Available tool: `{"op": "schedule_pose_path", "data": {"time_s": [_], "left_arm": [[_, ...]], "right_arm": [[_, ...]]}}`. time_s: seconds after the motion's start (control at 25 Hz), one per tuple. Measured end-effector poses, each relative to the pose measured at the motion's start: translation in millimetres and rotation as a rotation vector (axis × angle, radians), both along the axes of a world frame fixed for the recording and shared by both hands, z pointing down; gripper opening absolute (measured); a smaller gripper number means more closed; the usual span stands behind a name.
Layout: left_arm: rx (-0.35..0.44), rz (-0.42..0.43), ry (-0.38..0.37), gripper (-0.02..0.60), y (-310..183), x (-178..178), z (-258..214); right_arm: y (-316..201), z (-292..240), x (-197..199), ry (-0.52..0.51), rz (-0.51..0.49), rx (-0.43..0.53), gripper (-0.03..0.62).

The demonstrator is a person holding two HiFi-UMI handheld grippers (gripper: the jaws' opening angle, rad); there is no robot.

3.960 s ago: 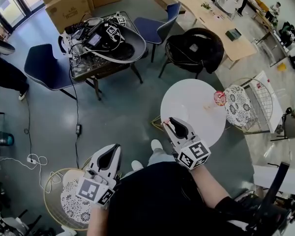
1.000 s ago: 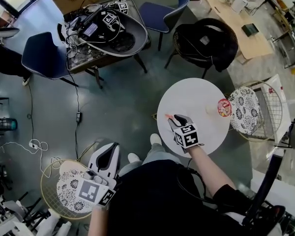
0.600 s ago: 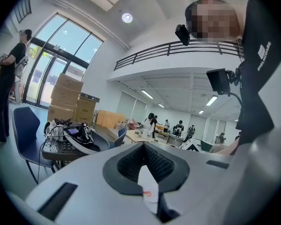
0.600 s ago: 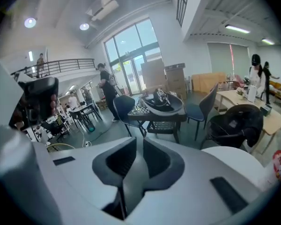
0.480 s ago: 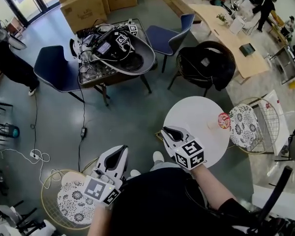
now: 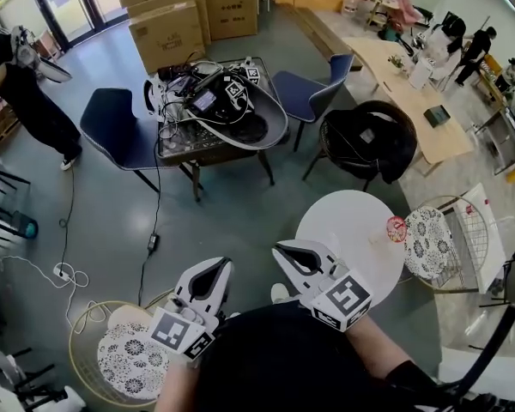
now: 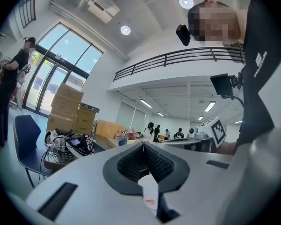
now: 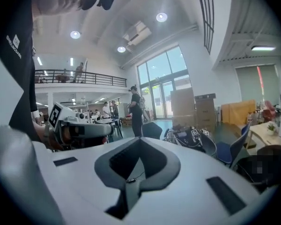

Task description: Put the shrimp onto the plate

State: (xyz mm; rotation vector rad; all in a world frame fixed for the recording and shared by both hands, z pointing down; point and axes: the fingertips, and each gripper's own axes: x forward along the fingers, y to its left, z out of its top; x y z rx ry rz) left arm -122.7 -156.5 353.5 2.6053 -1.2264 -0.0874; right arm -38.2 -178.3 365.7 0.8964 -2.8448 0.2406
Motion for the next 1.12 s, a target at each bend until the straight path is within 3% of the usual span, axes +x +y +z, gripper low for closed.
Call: {"op": "schedule_pose_path", "data": {"time_s": [0.36,0.72,1.12], "left_arm": [[0.028,-0.011,0.014,0.008,9.3,-13.1,-6.3],[0.038,-0.018,0.011,0.008,14.6,-22.6,-10.5],[0.041,-0.012,-0.001,0.006,13.3,-25.4,-11.6]], "right_arm": [[35.7,-62.1,-37.6,-0.086,-0.119,0.189,0.017],[48.1,-70.1,-53.3,-0.123,-0.172,0.212,0.015],[40.7,-59.7,-54.6,-0.128,-0.148,0.173,0.015]]}}
